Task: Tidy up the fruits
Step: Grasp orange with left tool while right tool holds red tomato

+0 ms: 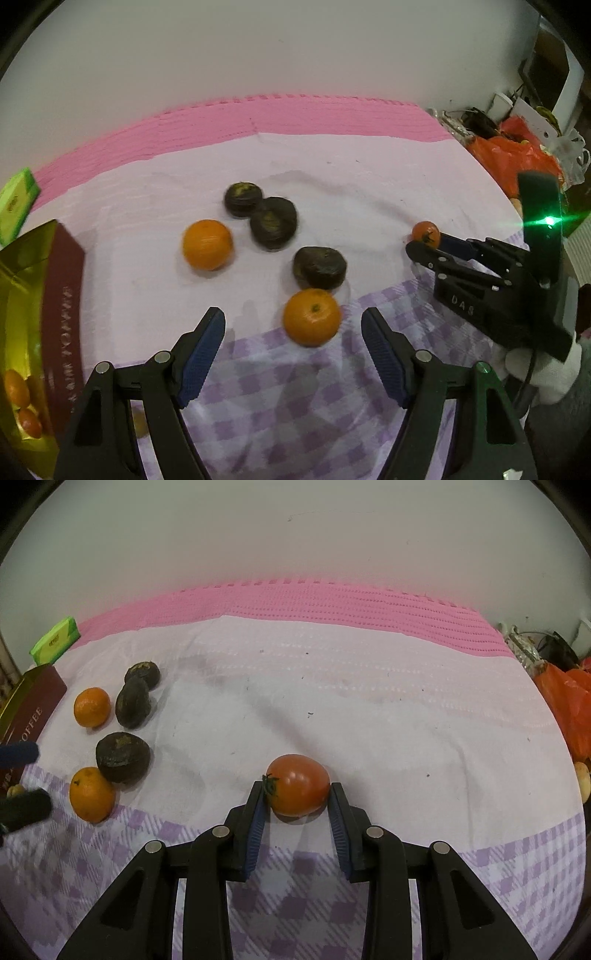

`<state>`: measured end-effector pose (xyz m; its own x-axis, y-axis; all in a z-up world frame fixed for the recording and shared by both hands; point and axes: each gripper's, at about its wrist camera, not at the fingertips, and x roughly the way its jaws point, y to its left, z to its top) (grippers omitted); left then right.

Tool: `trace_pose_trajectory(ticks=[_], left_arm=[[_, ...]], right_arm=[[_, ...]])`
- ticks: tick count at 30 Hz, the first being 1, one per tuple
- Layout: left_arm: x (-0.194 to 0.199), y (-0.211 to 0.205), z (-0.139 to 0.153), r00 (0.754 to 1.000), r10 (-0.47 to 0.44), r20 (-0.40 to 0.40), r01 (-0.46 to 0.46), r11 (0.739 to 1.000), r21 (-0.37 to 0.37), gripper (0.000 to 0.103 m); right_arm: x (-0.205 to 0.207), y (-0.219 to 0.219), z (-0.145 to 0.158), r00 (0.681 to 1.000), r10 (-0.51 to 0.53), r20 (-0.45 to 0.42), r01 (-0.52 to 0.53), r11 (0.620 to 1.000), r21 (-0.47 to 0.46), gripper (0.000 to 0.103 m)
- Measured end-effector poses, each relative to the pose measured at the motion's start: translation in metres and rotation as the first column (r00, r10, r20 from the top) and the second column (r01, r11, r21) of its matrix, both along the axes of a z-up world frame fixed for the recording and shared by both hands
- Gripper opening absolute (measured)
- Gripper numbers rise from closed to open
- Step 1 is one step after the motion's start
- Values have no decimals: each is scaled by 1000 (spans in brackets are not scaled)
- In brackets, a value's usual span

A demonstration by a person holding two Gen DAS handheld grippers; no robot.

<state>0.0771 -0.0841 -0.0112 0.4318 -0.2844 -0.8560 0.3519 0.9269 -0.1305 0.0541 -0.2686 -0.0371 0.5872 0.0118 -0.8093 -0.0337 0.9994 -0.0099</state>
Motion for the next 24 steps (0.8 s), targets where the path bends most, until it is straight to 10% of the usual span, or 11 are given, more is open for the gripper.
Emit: trace_pose_trajectory(ticks=[24], left_arm=[[16,-20,-27,998,-6,-65,7,1000,11,36]], right_arm=[[-7,-1,-2,999,-13,37,13,1000,11,35]])
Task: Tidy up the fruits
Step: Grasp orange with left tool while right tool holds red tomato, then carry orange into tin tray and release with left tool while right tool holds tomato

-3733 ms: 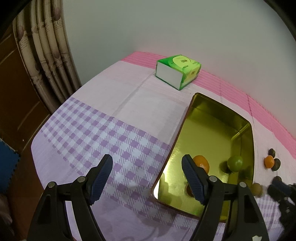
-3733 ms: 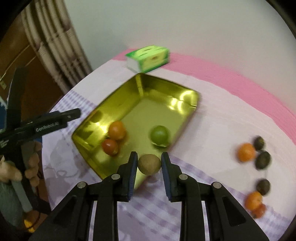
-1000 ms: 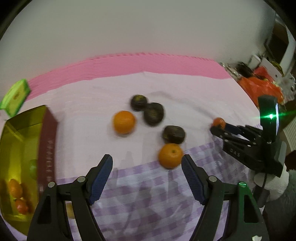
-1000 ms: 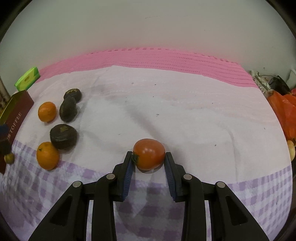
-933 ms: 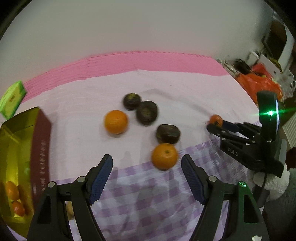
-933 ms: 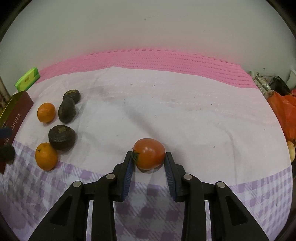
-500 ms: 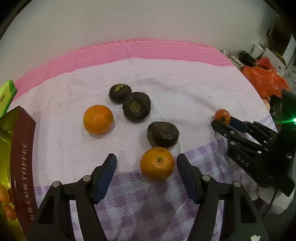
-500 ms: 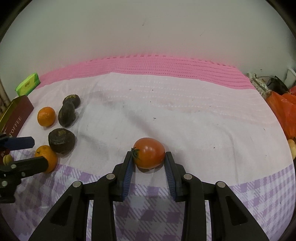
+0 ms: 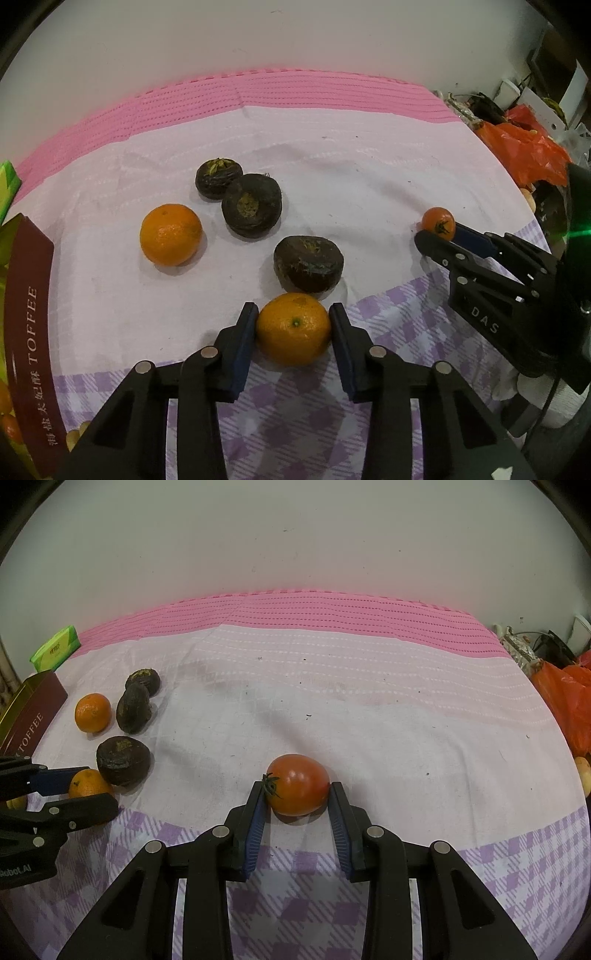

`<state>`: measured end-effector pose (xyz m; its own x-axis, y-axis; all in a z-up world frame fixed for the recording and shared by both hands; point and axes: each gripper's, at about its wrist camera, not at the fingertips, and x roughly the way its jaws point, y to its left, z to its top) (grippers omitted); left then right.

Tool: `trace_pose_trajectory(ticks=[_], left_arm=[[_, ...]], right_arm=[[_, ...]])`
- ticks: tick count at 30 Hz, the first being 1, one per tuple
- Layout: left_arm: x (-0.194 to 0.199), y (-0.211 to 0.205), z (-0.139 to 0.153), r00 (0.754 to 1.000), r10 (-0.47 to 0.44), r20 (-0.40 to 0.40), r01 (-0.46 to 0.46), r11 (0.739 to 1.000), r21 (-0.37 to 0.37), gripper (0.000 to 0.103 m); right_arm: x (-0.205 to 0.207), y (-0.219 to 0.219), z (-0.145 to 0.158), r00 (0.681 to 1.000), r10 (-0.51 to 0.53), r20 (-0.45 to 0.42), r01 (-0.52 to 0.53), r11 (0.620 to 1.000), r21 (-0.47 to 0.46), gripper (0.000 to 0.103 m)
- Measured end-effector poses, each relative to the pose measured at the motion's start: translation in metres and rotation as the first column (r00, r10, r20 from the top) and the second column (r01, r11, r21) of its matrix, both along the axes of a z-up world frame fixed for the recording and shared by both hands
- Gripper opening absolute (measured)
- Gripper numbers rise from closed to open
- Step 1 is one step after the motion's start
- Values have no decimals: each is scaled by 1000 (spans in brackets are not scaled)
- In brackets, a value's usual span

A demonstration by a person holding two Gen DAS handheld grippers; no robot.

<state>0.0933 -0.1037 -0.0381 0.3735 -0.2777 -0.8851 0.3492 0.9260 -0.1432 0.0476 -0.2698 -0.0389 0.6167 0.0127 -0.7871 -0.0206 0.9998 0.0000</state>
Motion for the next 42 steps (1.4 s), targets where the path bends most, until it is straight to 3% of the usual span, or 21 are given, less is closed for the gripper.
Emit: trace_pose_trajectory(ticks=[13,22,28,33,42], left_arm=[[-7,29,21,998,68,15,-68,997,-34,35],[-10,57,65,987,136,91,-131,990,-56,35],[-2,106,93,965,221,141,-218,975,-40,35],[7,164,101,931,316,181,-325,945,23,35],[6,257,66,866,483,133,-494,866,74,35]], right_arm=[[0,-1,0,1000,1,-1,-1,1000,-5,35],[0,-1,1,1000,1,-2,-1,1000,-5,35],[0,-1,1,1000,1,-2,-1,1000,-4,35],[0,-1,1,1000,1,-4,-1,1000,-4,35],[1,-1,2,1000,1,-5,-1,1000,-12,35]])
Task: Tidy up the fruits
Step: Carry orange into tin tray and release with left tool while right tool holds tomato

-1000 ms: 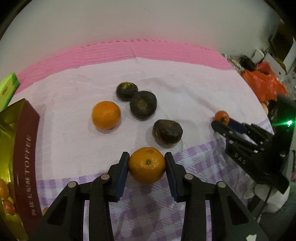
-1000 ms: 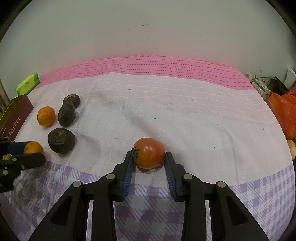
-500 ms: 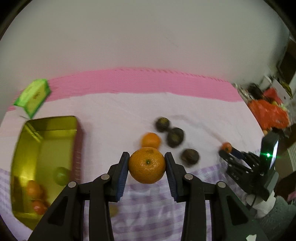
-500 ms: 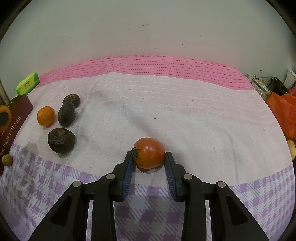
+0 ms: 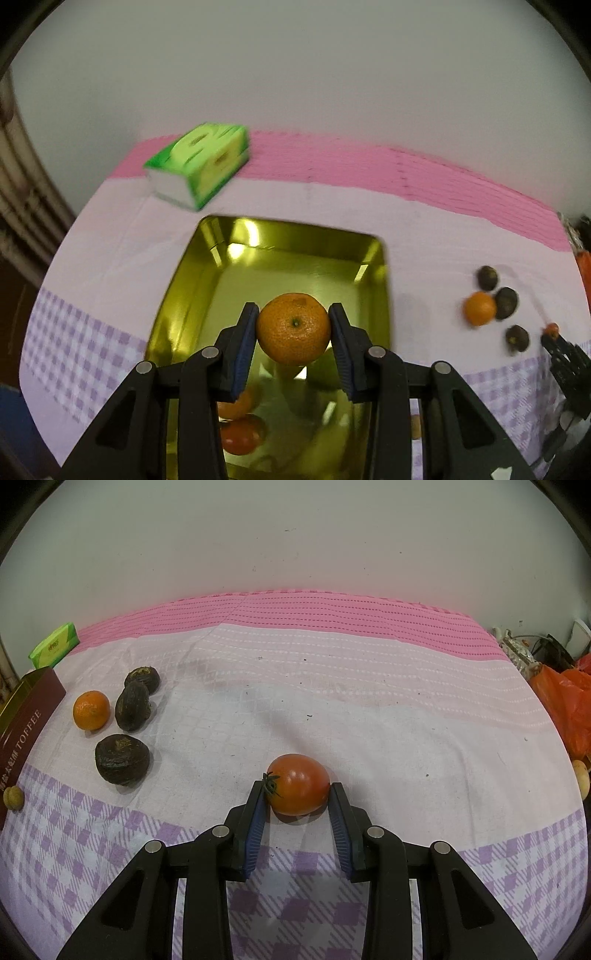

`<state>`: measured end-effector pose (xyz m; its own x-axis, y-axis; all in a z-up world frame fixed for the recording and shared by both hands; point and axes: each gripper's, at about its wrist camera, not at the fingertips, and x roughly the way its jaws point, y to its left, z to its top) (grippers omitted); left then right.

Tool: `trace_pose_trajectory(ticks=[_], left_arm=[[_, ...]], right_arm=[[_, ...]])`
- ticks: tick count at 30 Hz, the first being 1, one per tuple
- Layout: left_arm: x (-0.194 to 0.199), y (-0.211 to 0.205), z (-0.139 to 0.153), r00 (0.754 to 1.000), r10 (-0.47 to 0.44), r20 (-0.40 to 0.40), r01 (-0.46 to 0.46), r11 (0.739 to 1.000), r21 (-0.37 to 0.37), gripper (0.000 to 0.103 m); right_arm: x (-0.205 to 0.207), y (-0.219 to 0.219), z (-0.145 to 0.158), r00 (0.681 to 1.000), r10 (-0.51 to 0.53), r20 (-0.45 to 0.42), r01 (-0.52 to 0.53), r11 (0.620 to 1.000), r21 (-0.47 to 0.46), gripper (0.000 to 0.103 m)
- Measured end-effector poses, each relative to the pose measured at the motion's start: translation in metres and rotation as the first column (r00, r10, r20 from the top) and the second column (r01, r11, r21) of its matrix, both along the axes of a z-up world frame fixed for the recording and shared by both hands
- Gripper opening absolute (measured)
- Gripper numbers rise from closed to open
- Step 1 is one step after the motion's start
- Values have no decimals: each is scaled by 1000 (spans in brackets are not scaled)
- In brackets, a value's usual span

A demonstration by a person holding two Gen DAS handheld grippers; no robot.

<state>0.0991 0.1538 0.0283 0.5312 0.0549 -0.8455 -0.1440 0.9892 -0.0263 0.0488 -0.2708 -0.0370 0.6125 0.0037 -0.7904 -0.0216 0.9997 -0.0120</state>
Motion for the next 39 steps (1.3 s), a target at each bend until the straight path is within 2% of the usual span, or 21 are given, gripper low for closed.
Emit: trace_pose_trajectory(ticks=[4,12,29,39], left_arm=[[1,14,-13,999,31,-31,-31,999,-5,35],[2,22,-36,996,36,-81,-36,999,-2,35],[14,24,-52,990,31,-137,-32,999,-6,35],[12,21,-55,990,32,-136,-32,999,3,36]], right_arm=[[1,-1,0,1000,1,-1,-1,1000,0,35],[1,0,0,1000,1,-1,-1,1000,1,35],[1,0,0,1000,1,-2,-1,1000,2,35],[0,1,-1,1000,0,-4,0,1000,4,35]])
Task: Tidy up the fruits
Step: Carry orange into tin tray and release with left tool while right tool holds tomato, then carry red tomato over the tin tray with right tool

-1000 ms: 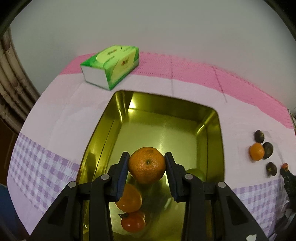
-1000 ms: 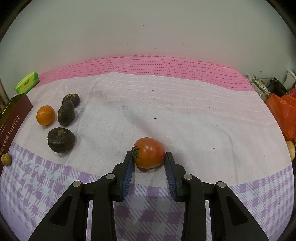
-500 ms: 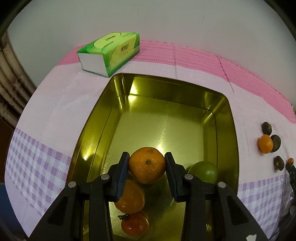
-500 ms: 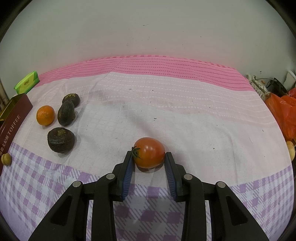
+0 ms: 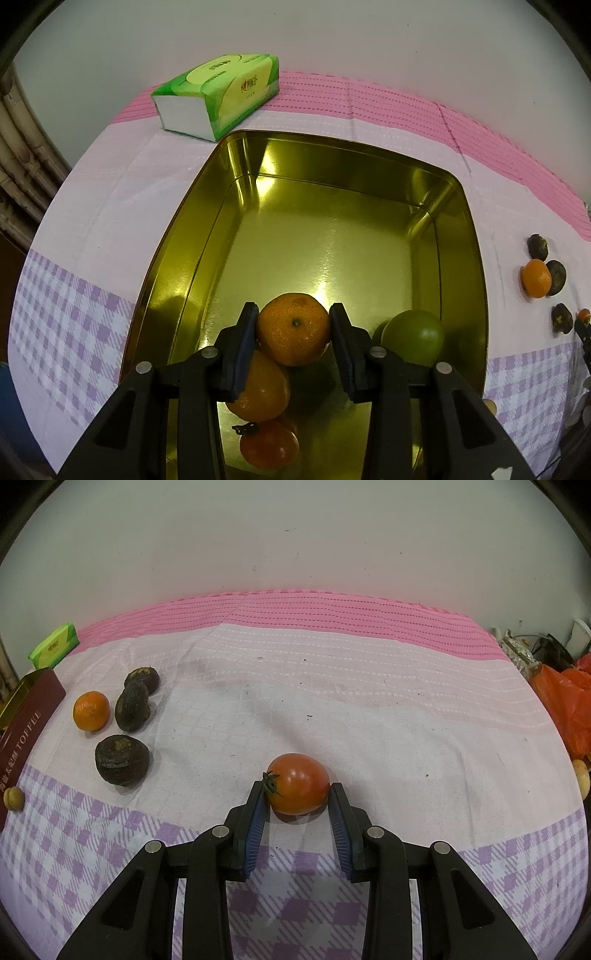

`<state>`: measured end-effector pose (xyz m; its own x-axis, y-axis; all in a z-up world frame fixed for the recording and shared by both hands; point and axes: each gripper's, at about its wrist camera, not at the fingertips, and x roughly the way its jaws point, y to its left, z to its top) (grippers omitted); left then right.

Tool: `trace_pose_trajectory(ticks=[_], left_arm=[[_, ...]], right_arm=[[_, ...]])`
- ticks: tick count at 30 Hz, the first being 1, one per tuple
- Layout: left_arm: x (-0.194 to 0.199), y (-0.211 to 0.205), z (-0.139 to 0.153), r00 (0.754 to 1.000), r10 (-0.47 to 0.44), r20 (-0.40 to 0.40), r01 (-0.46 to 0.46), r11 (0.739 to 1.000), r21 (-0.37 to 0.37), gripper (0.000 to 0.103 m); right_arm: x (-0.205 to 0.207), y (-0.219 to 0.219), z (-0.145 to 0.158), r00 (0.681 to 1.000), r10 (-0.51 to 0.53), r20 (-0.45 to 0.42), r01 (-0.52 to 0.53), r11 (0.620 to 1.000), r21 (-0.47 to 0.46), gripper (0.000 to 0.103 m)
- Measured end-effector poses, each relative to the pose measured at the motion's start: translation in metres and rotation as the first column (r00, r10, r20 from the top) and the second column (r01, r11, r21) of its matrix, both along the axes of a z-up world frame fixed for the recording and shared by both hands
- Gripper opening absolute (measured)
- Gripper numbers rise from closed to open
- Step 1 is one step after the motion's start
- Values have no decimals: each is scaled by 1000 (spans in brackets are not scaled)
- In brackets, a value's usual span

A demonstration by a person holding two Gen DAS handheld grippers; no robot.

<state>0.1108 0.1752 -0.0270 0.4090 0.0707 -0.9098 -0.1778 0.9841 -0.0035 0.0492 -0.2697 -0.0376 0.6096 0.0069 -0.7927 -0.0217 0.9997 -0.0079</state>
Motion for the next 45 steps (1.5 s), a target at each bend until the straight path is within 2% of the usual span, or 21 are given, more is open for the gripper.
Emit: trace_pose_trajectory(ticks=[11,20,31,36,38,40,45], left_arm=[[-4,0,4,1000,-3,14,3,1000,-7,37],[-22,-1,27,996,-27,81,28,999,-15,42],[-48,0,37,994,-19,112,20,1000,-14,47],[-51,4,37,993,-3,117,4,1000,-14,49],[-53,5,37,993,2,121,0,1000,-16,49],[-55,5,36,993,3,122,-2,1000,-8,52],[-61,6,42,989,9,146,-9,1000,-6,61]], right_arm=[[2,-1,0,1000,0,-6,0,1000,-4,35],[6,-3,0,999,-12,-35,12,1000,-2,35],[17,-6,-1,999,-30,-45,30,1000,4,45],[19,-2,-1,999,-27,-40,27,1000,-9,44],[18,1,-1,999,-25,-37,25,1000,-17,40],[17,5,0,999,-23,-40,22,999,-26,35],[17,10,3,998,-32,-49,30,999,-45,35]])
